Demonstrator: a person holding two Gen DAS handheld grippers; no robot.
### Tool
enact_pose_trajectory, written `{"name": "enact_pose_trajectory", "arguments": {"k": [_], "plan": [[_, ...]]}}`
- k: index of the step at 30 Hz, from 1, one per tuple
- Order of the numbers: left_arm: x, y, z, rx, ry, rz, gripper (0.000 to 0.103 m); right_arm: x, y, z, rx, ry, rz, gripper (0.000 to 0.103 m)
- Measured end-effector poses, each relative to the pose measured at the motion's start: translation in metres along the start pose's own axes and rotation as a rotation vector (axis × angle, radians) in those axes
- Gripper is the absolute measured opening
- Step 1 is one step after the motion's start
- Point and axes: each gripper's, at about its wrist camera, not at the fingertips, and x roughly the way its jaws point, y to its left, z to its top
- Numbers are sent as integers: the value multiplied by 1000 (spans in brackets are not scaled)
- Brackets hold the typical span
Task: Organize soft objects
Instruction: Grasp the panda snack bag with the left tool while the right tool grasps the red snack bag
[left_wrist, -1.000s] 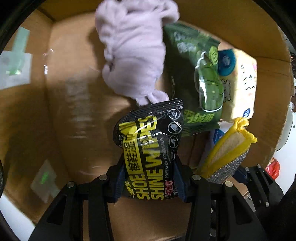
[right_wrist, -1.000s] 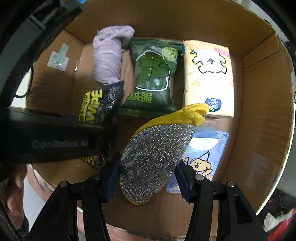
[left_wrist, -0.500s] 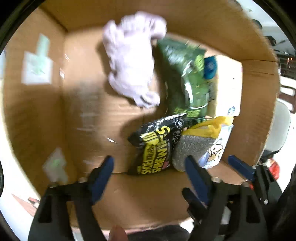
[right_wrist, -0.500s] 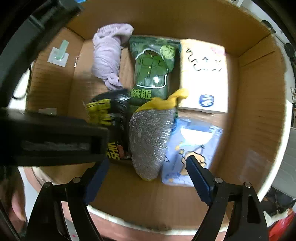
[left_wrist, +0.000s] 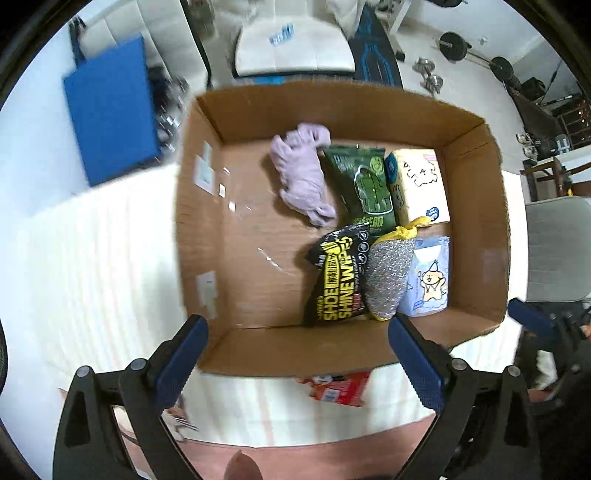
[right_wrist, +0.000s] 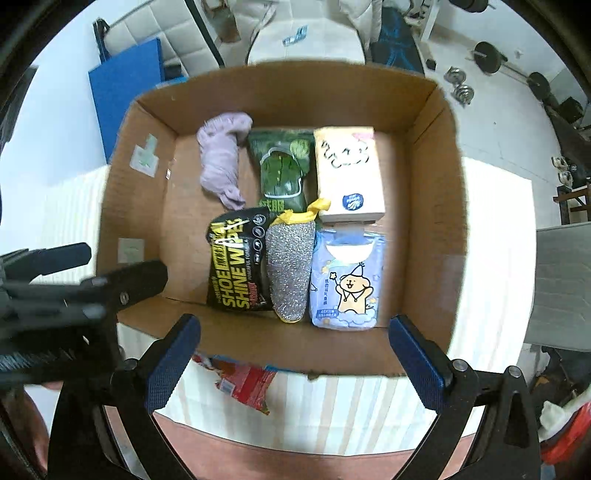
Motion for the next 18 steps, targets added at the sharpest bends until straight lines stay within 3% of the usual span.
{"name": "enact_pose_trajectory", "arguments": {"k": [2,5,9,11,14,18], "plan": [[-15,2,-3,5,-63,40,100,-15,1,-1,5,-28,9,103],[-39,6,-32,-5,-195,132,100,-32,6,-24,4,-75,32,103],[-29,21,-78,-19,-298,245,100,-30,12,-73,36,-118,75,103],[-9,31,-101,-29,-284,288,100,-7,15,-100,53,-95,84,103],[28,47,-127,-33,-197,321,100,43,21,-122,91,14,120,103],[70,68,-146,-57,-99,337,100,100,29,-128,131,73,112,94]]}}
